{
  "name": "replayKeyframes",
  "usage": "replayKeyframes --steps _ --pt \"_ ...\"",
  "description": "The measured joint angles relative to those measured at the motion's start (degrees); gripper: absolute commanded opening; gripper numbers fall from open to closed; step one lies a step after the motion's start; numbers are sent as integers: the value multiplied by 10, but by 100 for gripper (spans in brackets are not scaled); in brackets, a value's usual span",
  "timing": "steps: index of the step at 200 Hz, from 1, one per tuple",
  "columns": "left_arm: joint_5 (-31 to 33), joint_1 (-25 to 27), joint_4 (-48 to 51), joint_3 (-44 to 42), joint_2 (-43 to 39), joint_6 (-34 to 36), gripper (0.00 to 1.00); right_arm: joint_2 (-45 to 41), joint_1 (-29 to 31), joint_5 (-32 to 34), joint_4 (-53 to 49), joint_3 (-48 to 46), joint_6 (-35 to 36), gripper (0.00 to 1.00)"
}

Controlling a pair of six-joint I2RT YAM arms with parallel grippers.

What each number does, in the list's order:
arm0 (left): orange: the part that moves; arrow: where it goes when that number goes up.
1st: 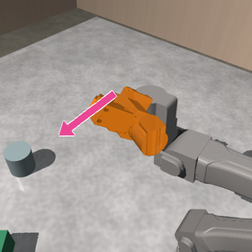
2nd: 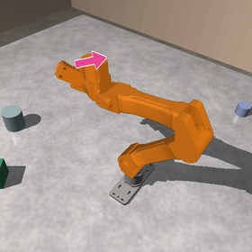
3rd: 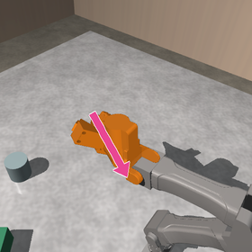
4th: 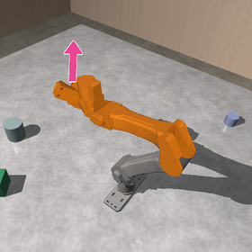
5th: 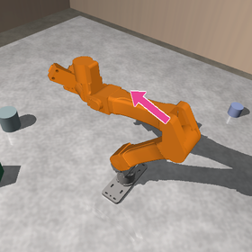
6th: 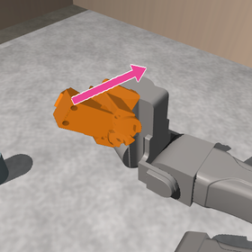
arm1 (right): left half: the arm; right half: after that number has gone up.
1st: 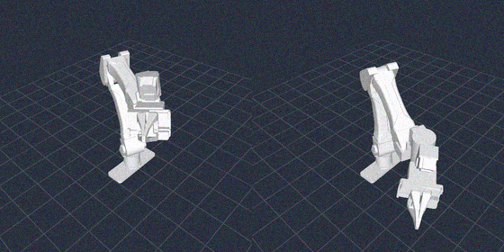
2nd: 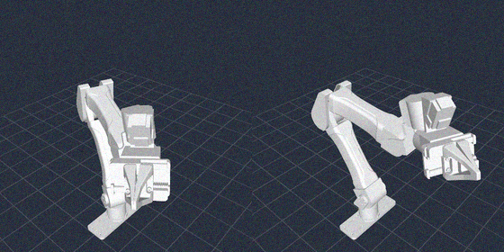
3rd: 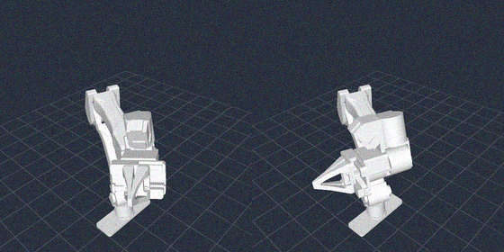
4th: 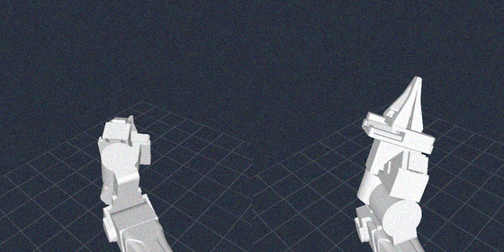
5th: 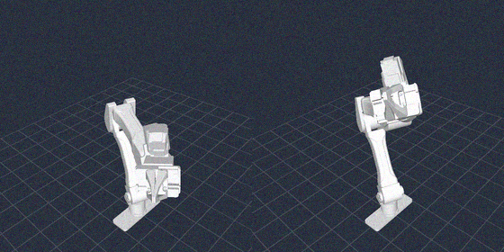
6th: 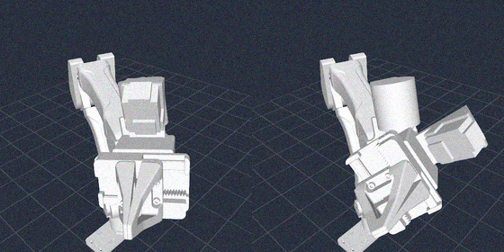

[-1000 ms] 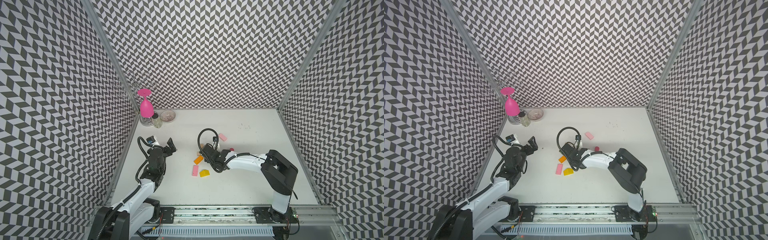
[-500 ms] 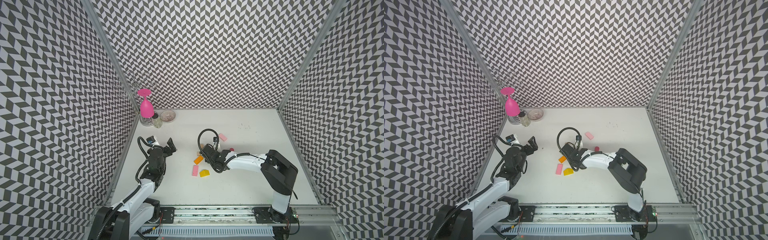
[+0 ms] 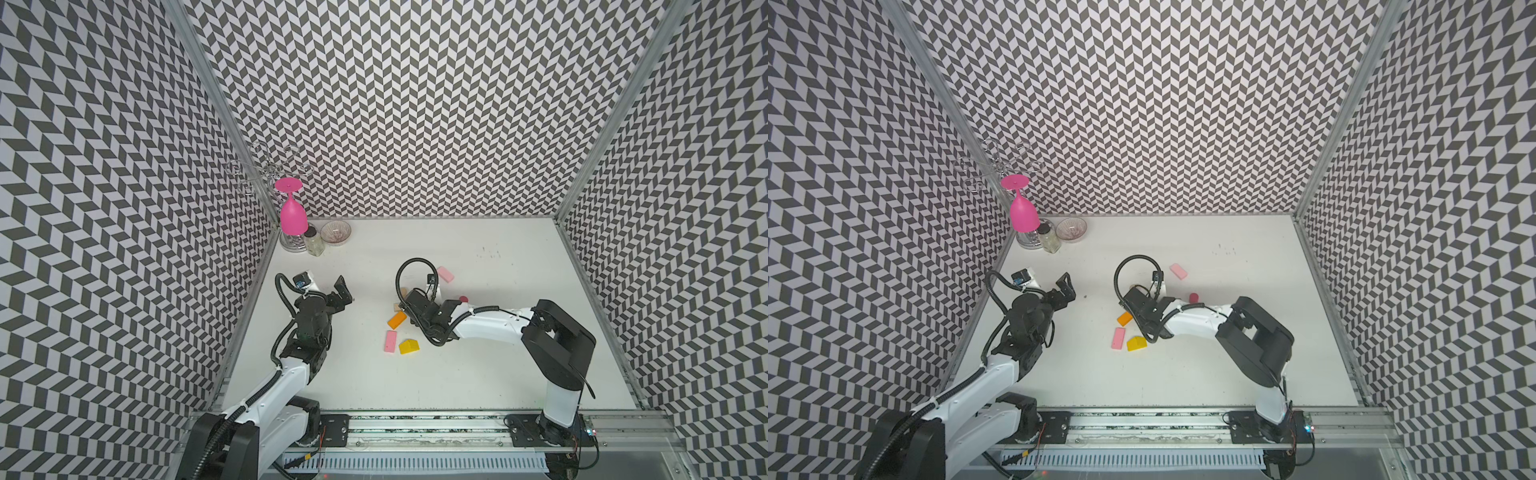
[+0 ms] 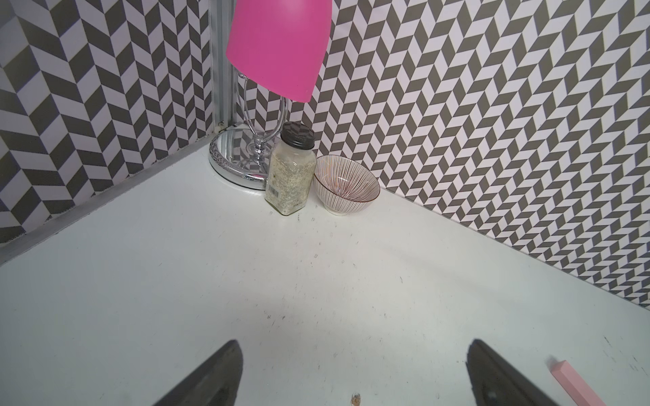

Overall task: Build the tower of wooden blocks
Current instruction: 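Hold the printed wood bar above the wood and red arches with the right gripper, then lower the printed wood bar onto the arches with the right gripper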

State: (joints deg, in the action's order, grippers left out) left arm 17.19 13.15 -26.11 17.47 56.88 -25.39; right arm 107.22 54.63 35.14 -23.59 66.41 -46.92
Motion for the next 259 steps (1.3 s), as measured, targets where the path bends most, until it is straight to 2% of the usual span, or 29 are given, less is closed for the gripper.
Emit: replayKeyframes --steps 206,259 --pt "-2 0 0 0 0 0 100 0 0 6 -3 1 -1 89" --pt "-2 0 0 0 0 0 100 -11 22 27 -28 53 22 91"
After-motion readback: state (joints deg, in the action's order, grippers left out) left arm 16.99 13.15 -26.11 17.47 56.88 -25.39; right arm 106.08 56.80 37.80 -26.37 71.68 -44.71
